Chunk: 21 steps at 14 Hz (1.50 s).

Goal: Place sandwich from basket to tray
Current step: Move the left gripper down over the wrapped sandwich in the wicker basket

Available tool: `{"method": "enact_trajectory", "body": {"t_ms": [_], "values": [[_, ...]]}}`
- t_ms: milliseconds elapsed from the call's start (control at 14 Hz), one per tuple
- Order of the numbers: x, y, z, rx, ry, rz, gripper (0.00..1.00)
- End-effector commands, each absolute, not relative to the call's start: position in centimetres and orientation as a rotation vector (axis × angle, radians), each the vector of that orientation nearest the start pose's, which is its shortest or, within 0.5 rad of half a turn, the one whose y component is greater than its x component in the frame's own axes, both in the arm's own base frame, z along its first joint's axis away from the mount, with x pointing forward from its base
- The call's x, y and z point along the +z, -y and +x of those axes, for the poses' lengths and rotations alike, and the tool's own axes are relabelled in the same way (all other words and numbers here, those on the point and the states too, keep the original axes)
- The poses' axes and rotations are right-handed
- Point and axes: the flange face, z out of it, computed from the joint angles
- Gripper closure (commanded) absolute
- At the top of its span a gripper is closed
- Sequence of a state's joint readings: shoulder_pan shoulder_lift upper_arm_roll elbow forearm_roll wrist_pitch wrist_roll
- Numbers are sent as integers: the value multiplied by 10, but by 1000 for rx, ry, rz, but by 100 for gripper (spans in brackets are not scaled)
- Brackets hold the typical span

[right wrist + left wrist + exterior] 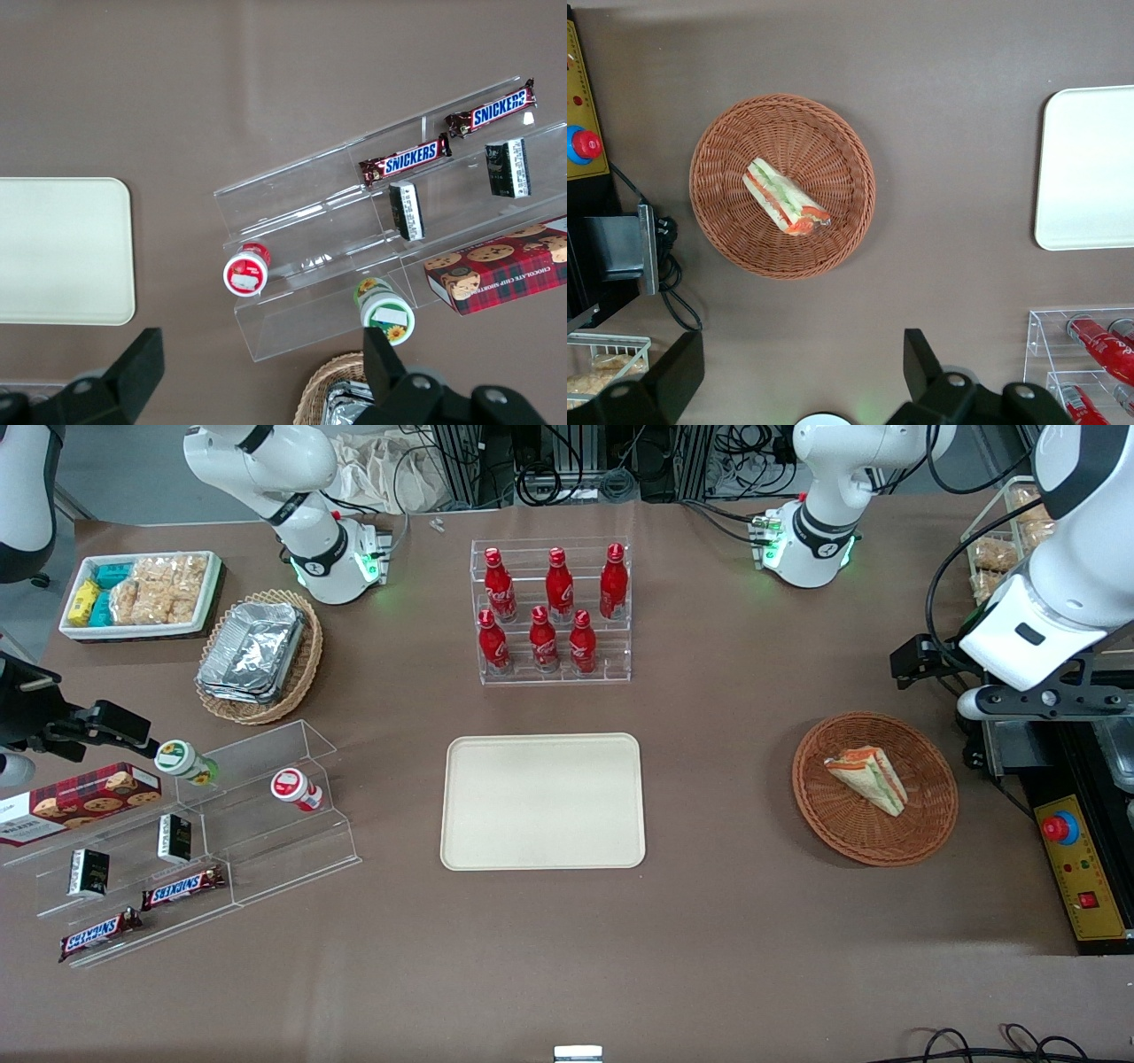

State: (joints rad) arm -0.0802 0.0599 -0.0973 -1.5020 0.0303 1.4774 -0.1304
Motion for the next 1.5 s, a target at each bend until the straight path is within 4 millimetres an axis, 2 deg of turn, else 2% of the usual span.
{"method": "enact_trajectory", "body": {"t_ms": [0,357,429,500,643,714,929,1143,1286,1429], "values": [[622,95,552,102,-31,-3107,0],[618,92,555,118,30,-3111,0],[615,88,555,150,132,-3143,0],[606,70,557,187,207,-3169,0],[588,57,556,230,253,-3160,0],[573,42,557,260,308,-3150,0],[518,21,555,281,413,-3126,0],[468,18,558,264,639,-3071,0],[429,15,557,239,703,-3060,0],[385,4,553,251,885,-2995,0]]}}
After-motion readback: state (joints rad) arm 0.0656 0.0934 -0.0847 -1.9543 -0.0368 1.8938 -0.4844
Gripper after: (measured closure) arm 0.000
